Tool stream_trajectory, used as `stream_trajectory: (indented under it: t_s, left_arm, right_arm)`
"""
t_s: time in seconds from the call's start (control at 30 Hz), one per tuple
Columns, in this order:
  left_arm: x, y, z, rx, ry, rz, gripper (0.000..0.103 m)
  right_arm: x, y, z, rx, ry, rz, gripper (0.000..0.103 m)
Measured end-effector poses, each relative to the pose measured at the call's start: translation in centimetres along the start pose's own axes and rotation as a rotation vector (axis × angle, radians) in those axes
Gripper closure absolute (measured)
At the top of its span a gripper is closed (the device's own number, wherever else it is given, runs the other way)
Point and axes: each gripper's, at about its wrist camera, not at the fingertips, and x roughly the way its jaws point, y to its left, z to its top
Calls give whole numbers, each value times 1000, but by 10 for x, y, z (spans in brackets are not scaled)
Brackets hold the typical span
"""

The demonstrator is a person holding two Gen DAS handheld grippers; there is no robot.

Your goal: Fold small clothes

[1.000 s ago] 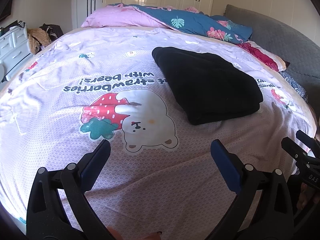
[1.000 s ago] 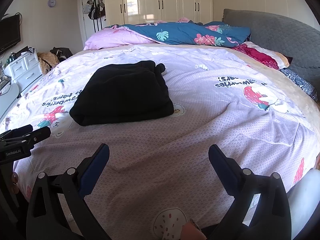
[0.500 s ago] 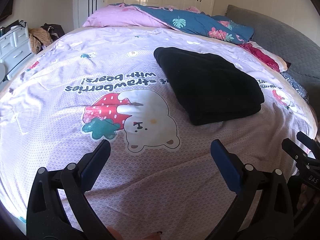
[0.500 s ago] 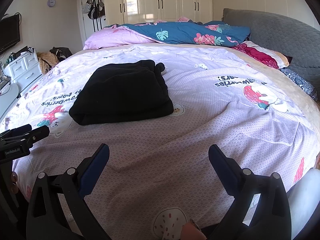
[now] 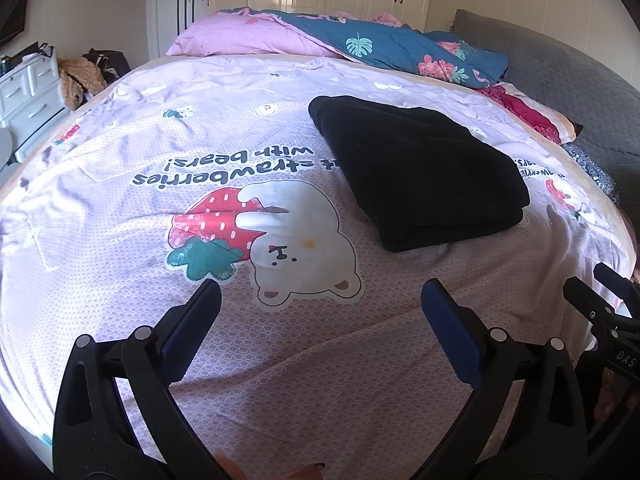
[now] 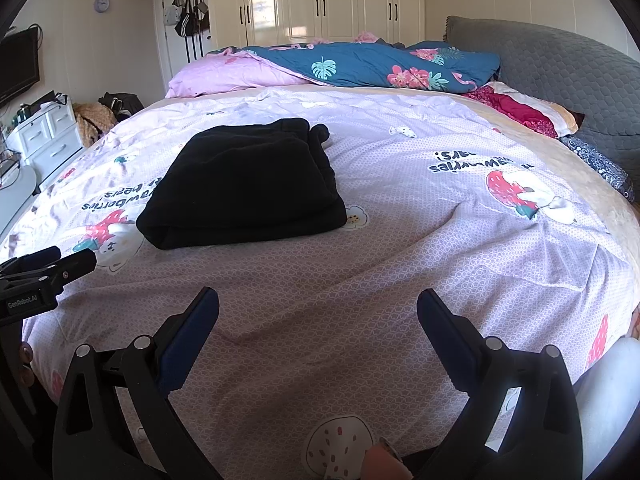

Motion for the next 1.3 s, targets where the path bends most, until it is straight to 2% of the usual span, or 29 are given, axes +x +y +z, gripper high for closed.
stream_trajectory:
  t_s: [1.3]
  left_arm:
    - [0,0,1,1,9,26,9]
  right_arm:
    - [0,-1,0,-1,2,-1,4]
